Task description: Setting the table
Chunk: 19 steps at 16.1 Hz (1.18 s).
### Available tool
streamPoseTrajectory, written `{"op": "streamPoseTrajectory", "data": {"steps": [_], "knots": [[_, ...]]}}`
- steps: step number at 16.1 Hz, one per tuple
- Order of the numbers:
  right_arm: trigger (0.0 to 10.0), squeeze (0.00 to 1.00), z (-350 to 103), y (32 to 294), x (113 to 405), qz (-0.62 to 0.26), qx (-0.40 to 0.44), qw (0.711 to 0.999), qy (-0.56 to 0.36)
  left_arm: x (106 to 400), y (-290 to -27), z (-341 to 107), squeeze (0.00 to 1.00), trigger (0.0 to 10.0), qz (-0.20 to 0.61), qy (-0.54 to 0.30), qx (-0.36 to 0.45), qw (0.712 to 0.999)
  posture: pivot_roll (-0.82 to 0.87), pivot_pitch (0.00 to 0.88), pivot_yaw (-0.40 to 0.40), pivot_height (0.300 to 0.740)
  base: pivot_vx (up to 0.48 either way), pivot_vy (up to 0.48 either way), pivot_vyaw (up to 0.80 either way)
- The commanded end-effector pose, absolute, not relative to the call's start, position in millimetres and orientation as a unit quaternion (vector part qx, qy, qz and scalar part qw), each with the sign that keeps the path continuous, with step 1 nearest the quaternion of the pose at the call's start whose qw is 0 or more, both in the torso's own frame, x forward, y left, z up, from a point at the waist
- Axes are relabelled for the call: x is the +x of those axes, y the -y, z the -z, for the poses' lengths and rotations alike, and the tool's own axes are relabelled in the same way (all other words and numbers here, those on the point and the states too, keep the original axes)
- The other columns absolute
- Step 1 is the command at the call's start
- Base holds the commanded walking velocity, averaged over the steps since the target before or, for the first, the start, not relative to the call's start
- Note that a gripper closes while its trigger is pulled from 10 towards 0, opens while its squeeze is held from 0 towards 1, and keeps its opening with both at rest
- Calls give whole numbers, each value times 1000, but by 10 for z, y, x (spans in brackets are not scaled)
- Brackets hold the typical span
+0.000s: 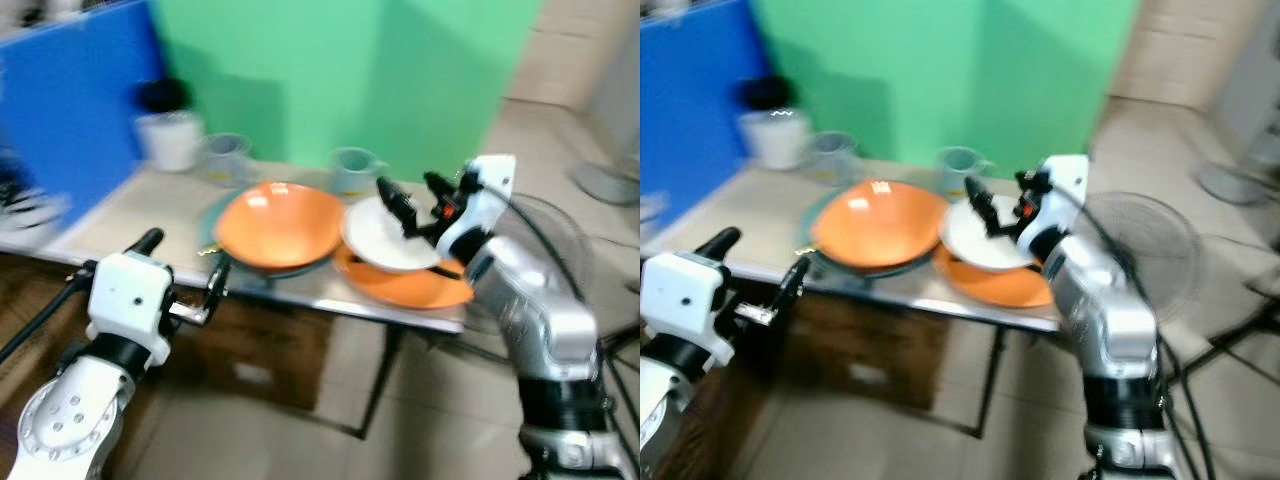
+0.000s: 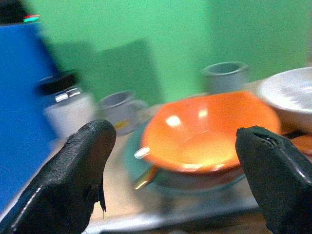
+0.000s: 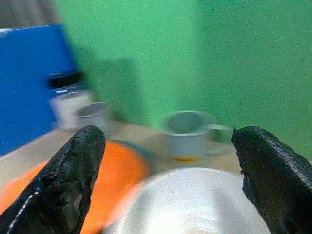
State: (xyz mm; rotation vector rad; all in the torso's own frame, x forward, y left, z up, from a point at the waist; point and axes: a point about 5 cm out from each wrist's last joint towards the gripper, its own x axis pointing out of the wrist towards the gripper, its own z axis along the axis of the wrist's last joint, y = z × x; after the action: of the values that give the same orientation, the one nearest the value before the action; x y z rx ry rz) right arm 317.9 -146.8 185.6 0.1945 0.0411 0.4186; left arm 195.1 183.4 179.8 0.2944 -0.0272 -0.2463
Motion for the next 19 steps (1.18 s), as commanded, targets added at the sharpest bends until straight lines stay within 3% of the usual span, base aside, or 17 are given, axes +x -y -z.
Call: {"op": "streamPoseTrajectory", "data": {"steps": [1, 3, 8, 11, 14, 17, 18, 19], "knots": [[10000, 0, -1824, 1511, 3215, -208, 108, 971, -41, 1962, -1777, -1814, 812, 10000, 147, 15, 143, 979, -6, 0, 4, 740, 311, 0, 0], [10000, 0, -1904, 1481, 3333, -217, 101, 969, -57, 1982, -1729, -1829, 812, 10000, 178, 15, 139, 974, -10, 0, 3, 740, 315, 0, 0], [10000, 0, -1763, 1625, 3476, -199, 53, 954, -216, 1985, -1519, -1826, 788, 10000, 286, -5, 112, 952, -34, 0, 7, 740, 58, 0, 0], [10000, 0, -1849, 1801, 3579, -153, 76, 958, -232, 1938, -1440, -1838, 792, 10000, 347, -15, 93, 933, -40, 0, 6, 740, 0, 0, 0], [10000, 0, -1719, 1943, 3555, -123, 72, 940, -310, 1919, -1407, -1855, 796, 10000, 381, -24, 80, 921, -46, 0, 7, 740, 0, 0, 0], [10000, 0, -1575, 1988, 3529, -106, 141, 916, -361, 1921, -1394, -1851, 796, 10000, 388, -28, 78, 918, -48, 0, 7, 740, 0, 0, 0], [4431, 0, -1553, 1978, 3523, -108, 152, 910, -370, 1919, -1391, -1851, 796, 10000, 390, -29, 77, 917, -48, 0, 7, 740, 0, 0, 0], [0, 0, -1531, 1957, 3512, -111, 159, 905, -379, 1915, -1388, -1854, 796, 10000, 393, -31, 75, 916, -44, 0, 4, 740, 0, 0, 0]]}}
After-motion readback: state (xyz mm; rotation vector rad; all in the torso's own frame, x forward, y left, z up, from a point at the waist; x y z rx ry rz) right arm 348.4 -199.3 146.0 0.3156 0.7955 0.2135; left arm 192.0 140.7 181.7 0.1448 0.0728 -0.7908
